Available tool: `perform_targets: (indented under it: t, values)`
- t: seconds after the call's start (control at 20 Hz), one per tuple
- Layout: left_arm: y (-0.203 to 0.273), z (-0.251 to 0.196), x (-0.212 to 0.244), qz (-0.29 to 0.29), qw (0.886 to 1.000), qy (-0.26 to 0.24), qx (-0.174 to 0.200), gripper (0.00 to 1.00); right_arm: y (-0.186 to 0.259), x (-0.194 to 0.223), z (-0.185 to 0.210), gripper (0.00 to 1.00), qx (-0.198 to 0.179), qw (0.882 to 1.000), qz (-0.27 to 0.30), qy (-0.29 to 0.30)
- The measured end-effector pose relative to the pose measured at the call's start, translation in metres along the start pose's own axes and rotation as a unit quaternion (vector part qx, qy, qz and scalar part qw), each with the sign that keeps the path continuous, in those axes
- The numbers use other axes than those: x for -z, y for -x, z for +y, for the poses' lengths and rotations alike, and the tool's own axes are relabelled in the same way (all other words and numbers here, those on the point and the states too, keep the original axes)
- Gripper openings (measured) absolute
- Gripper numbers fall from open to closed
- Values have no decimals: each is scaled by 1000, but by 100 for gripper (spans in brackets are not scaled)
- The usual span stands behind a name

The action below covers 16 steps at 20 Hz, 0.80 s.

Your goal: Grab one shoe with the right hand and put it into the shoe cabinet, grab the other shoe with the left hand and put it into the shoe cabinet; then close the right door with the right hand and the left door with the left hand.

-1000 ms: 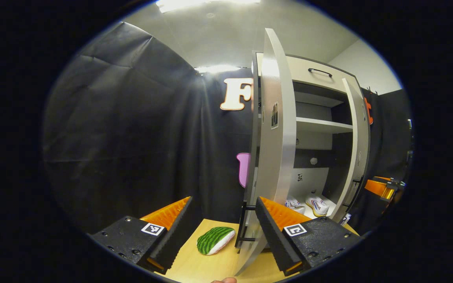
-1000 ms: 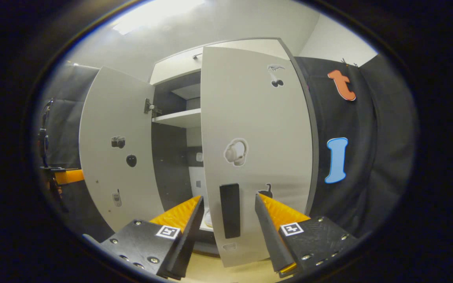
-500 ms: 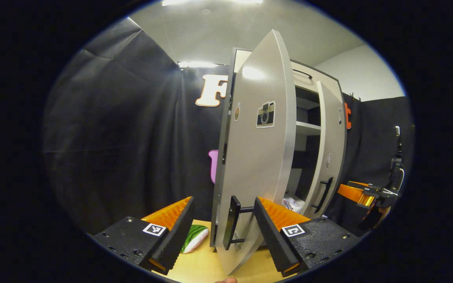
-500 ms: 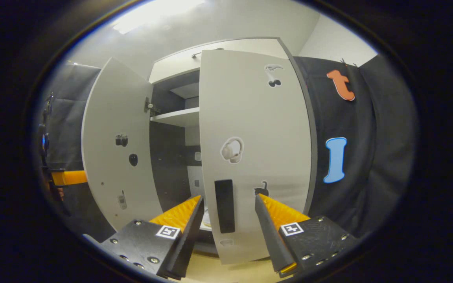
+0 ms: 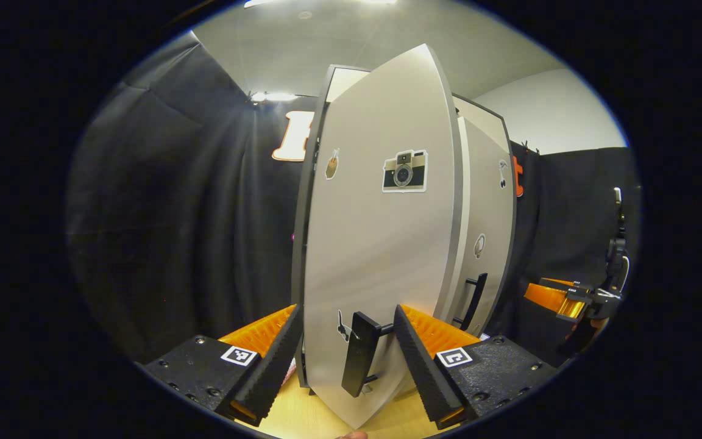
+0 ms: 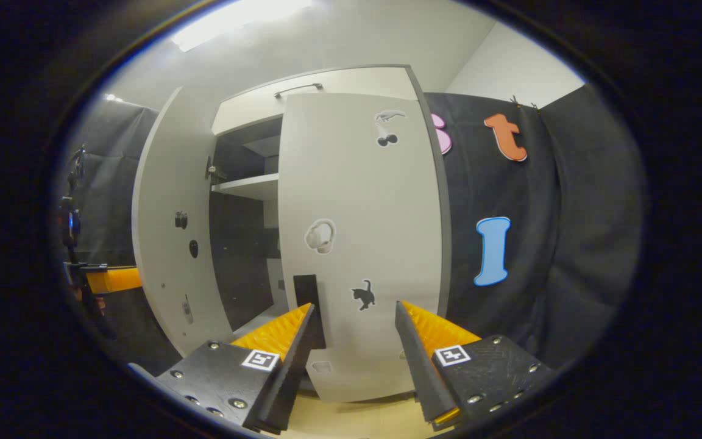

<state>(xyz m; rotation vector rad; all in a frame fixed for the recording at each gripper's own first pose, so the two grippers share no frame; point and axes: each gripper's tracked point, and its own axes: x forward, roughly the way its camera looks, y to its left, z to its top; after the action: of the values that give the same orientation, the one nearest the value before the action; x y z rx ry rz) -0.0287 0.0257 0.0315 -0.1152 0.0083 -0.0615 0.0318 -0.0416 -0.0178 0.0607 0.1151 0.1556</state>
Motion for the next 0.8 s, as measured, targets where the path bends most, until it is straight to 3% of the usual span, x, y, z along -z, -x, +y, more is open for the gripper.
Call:
perform_targets:
  t: [0.2, 0.3, 0.45, 0.55, 0.8]
  values:
    - [-26, -29, 9, 8, 999, 17, 37, 92, 11, -4, -21, 78, 24, 1000, -5, 1]
    - [-38, -30, 9, 7, 1000, -3, 26, 87, 17, -6, -34, 78, 38, 999, -6, 3]
    - [-57, -49, 13, 5, 999, -14, 35, 98, 25, -8, -54, 77, 60, 998, -8, 4]
    - [-69, -54, 15, 0, 999, -17, 42, 98, 30, -10, -67, 78, 73, 997, -9, 2]
    - [-82, -62, 20, 1, 997, 30, 64, 98, 40, -12, -95, 78, 104, 994, -11, 6]
